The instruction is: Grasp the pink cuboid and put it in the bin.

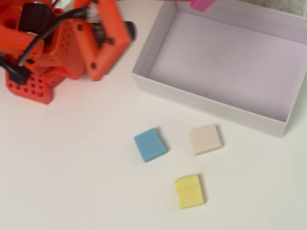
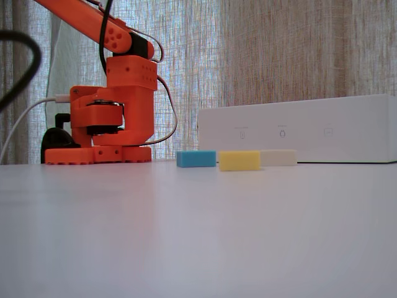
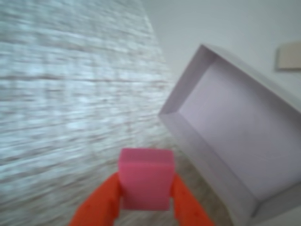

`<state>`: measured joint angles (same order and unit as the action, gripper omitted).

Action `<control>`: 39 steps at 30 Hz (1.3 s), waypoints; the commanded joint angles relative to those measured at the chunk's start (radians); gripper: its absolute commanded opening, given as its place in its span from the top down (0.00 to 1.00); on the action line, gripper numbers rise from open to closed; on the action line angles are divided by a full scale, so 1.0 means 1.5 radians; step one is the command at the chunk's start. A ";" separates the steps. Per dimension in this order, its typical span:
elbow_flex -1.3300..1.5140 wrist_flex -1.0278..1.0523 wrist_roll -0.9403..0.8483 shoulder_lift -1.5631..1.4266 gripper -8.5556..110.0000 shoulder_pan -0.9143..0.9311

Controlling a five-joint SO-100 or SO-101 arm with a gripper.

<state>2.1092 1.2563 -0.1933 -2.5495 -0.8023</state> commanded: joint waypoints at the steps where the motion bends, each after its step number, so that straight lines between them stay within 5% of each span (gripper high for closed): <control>1: 0.048 0.007 -0.005 0.017 1.00 -0.011; 3: 0.083 0.026 -0.006 0.028 0.95 -0.011; 7: 0.152 0.030 -0.005 0.040 0.69 -0.003; 13: 0.222 -0.042 -0.008 0.028 0.62 -0.003; 21: 0.152 -0.192 -0.009 -0.055 0.67 0.085; 30: 0.156 -0.455 -0.005 -0.213 0.69 0.443; 39: 0.315 -0.214 0.006 -0.430 0.69 0.557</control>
<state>2.5495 0.8222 -0.1948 -3.1155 0.0077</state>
